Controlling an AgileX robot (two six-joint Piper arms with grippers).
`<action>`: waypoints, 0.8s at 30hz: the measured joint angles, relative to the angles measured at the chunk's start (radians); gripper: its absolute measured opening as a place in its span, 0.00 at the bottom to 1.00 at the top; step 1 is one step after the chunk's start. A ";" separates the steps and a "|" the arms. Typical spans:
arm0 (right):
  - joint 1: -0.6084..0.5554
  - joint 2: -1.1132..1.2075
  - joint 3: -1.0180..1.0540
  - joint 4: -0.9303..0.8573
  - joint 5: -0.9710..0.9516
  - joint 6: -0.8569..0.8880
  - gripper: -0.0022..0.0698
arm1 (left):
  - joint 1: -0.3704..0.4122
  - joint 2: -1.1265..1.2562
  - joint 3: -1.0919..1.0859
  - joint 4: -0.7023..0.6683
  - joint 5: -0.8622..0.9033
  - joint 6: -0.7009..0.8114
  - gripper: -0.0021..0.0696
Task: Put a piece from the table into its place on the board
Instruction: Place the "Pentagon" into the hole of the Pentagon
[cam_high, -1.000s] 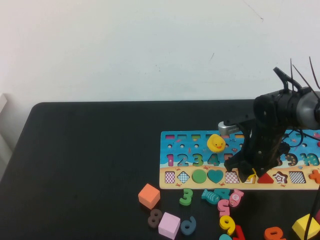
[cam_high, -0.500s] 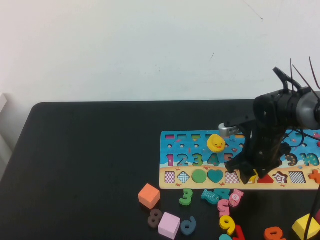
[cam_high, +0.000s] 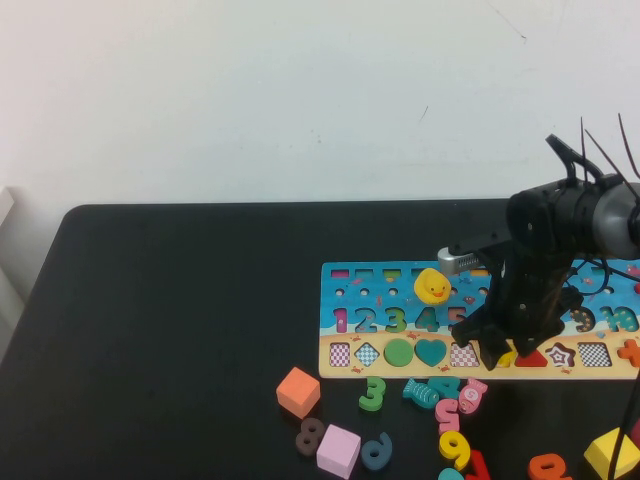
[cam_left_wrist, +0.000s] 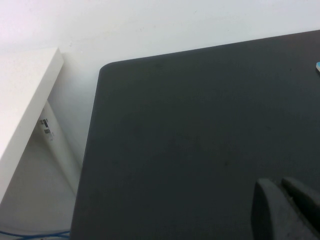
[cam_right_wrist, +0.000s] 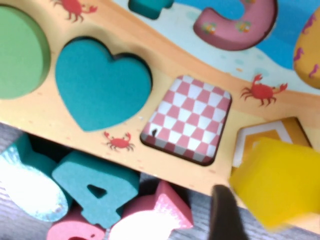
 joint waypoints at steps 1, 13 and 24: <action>0.000 0.000 0.000 0.000 0.000 0.000 0.62 | 0.000 0.000 0.000 0.000 0.000 0.000 0.03; 0.000 0.000 0.000 0.000 -0.008 0.000 0.74 | 0.000 0.000 0.000 0.000 0.000 0.002 0.03; 0.000 0.000 0.000 -0.004 -0.003 -0.032 0.29 | 0.000 0.000 0.000 0.000 0.000 0.002 0.03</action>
